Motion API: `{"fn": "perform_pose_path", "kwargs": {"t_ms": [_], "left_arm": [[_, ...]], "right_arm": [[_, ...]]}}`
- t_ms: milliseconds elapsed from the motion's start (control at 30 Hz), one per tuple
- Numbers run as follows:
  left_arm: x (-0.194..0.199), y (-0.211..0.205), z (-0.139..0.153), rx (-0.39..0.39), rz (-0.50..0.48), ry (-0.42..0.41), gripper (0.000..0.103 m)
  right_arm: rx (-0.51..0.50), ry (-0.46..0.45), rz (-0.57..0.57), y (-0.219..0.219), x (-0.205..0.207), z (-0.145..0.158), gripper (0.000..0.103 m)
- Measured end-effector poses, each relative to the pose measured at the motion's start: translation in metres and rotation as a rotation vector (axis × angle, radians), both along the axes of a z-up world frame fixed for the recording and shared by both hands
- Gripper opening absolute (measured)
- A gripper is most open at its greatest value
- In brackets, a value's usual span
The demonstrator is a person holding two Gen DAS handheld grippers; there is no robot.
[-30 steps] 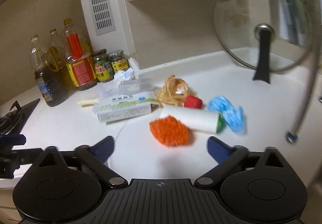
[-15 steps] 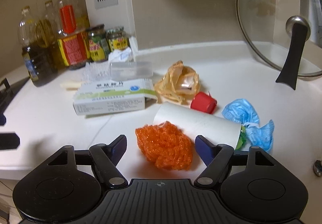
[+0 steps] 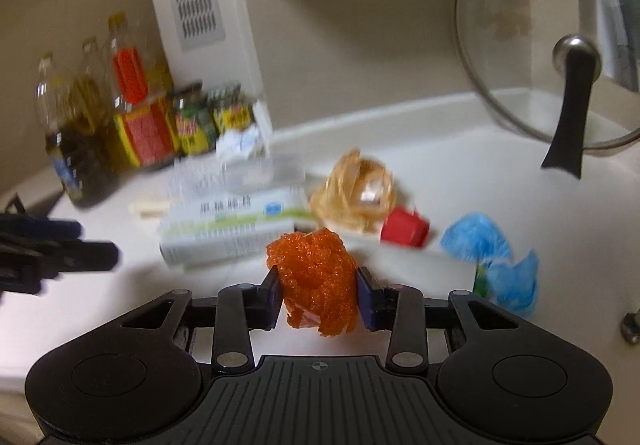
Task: Collect trash
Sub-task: 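Grasp the clear plastic container with the left tool while the right tool holds the scrubber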
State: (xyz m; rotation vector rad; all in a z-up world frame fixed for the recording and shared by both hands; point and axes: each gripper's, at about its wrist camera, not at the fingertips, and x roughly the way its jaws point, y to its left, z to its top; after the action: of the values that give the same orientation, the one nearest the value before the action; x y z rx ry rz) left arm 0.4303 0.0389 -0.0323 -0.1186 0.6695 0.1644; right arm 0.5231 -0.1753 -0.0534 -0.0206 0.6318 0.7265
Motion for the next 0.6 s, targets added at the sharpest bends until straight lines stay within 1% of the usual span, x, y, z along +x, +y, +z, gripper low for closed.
{"fn": "perform_pose_path", "kwargs": {"t_ms": [100,200,300,433,533,600], "left_arm": [[0.017,0.011,0.001,-0.02,-0.042,-0.017,0.084],[0.035,0.023,0.001,-0.041,-0.08,-0.036,0.084],[0.057,0.038,-0.001,-0.08,-0.112,-0.044,0.084],[0.086,0.052,-0.01,-0.108,-0.155,-0.042,0.084],[0.105,0.061,-0.018,-0.159,-0.182,-0.038,0.084],[0.116,0.067,-0.025,-0.187,-0.197,-0.032,0.081]], "right_arm": [[0.042,-0.013,-0.053,-0.005,0.006,0.014,0.038],[0.068,-0.008,-0.112,-0.009,0.017,0.021,0.038],[0.08,0.008,-0.175,-0.013,0.029,0.021,0.038],[0.092,0.015,-0.235,-0.015,0.041,0.02,0.038],[0.093,0.019,-0.26,-0.016,0.045,0.018,0.038],[0.094,0.023,-0.273,-0.018,0.048,0.017,0.038]]}}
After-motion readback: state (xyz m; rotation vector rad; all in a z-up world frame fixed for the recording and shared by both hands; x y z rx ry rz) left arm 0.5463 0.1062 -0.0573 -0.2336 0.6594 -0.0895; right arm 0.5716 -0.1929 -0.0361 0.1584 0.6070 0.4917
